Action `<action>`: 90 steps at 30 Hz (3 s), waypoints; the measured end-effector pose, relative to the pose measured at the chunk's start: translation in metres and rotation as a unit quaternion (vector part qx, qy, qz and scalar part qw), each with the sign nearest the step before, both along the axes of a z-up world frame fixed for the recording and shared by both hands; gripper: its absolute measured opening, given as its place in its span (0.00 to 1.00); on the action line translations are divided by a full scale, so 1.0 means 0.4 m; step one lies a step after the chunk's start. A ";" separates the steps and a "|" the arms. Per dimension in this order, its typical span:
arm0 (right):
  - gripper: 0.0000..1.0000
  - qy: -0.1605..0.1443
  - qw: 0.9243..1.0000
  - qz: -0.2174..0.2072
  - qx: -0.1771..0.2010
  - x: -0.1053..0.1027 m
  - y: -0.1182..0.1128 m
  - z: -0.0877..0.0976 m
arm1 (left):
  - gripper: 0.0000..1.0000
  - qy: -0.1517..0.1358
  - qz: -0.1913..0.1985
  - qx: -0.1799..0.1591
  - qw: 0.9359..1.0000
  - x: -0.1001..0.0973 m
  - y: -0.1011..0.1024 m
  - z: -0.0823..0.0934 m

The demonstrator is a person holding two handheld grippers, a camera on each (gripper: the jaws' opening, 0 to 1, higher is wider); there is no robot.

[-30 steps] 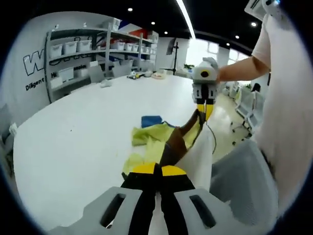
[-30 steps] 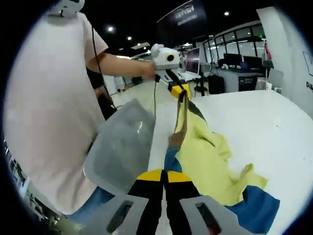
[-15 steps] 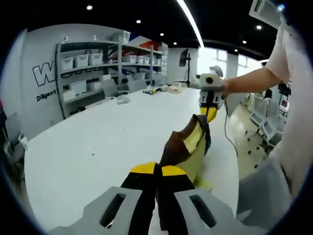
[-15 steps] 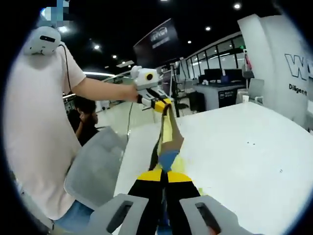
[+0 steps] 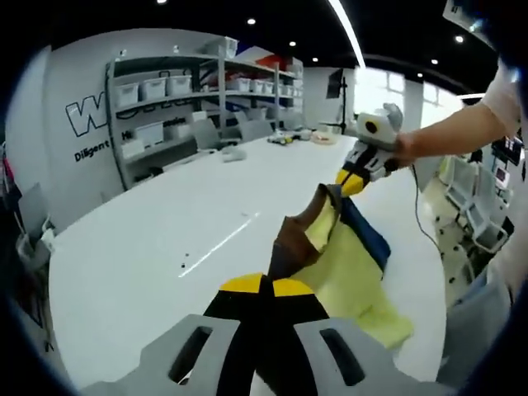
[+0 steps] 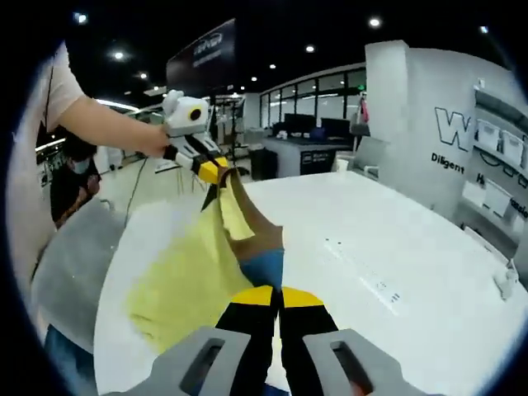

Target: Fold the garment on the visible template until the final outline fits inside the template.

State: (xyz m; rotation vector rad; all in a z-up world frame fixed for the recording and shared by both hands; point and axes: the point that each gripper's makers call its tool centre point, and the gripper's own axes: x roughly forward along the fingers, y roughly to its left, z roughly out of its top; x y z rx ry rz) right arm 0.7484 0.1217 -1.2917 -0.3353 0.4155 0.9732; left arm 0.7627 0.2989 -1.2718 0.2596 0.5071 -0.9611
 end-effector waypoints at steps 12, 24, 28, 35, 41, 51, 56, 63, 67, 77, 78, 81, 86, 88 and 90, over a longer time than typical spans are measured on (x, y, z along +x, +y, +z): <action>0.00 -0.034 0.992 -0.074 -0.097 0.128 -0.017 -0.136 | 0.00 0.043 0.094 0.043 0.994 0.097 -0.004 -0.141; 0.00 -0.026 0.982 -0.114 -0.149 0.178 -0.017 -0.210 | 0.11 0.058 0.161 0.032 0.985 0.130 0.009 -0.171; 0.16 -0.023 0.983 -0.111 -0.145 0.173 -0.013 -0.218 | 0.10 0.056 0.157 0.031 0.986 0.109 0.017 -0.171; 0.21 -0.019 0.986 -0.105 -0.131 0.116 -0.031 -0.220 | 0.13 0.059 0.124 0.015 0.990 0.024 0.007 -0.178; 0.18 -0.026 0.992 -0.066 -0.107 0.002 -0.005 -0.223 | 0.17 0.064 0.053 0.027 0.996 -0.124 -0.013 -0.218; 0.15 -0.033 0.995 0.038 -0.086 -0.236 0.072 -0.235 | 0.19 0.067 -0.004 0.030 0.997 -0.345 -0.007 -0.255; 0.17 -0.013 0.994 0.071 -0.084 -0.343 0.093 -0.268 | 0.20 0.084 -0.027 0.046 0.995 -0.423 -0.003 -0.303; 0.22 0.021 0.989 0.106 -0.098 -0.433 0.101 -0.339 | 0.24 0.098 -0.069 0.079 0.990 -0.486 -0.032 -0.374; 0.27 0.017 0.984 0.127 -0.120 -0.456 0.104 -0.366 | 0.27 0.081 -0.087 0.096 0.988 -0.475 -0.056 -0.393; 0.20 0.021 0.983 0.133 -0.121 -0.434 0.118 -0.384 | 0.16 0.068 -0.110 0.129 0.983 -0.466 -0.073 -0.421; 0.19 0.021 0.984 0.132 -0.119 -0.435 0.119 -0.384 | 0.12 0.067 -0.109 0.127 0.983 -0.465 -0.075 -0.420; 0.06 0.008 0.983 0.125 -0.131 -0.420 0.113 -0.375 | 0.00 0.057 -0.111 0.117 0.985 -0.463 -0.084 -0.407; 0.00 0.026 0.985 0.131 -0.104 -0.428 0.124 -0.328 | 0.00 0.048 -0.107 0.094 0.989 -0.457 -0.092 -0.367; 0.00 0.025 0.985 0.137 -0.100 -0.435 0.126 -0.305 | 0.00 0.044 -0.104 0.080 0.990 -0.455 -0.095 -0.346; 0.00 0.026 0.985 0.142 -0.091 -0.444 0.128 -0.278 | 0.00 0.042 -0.098 0.060 0.993 -0.451 -0.099 -0.319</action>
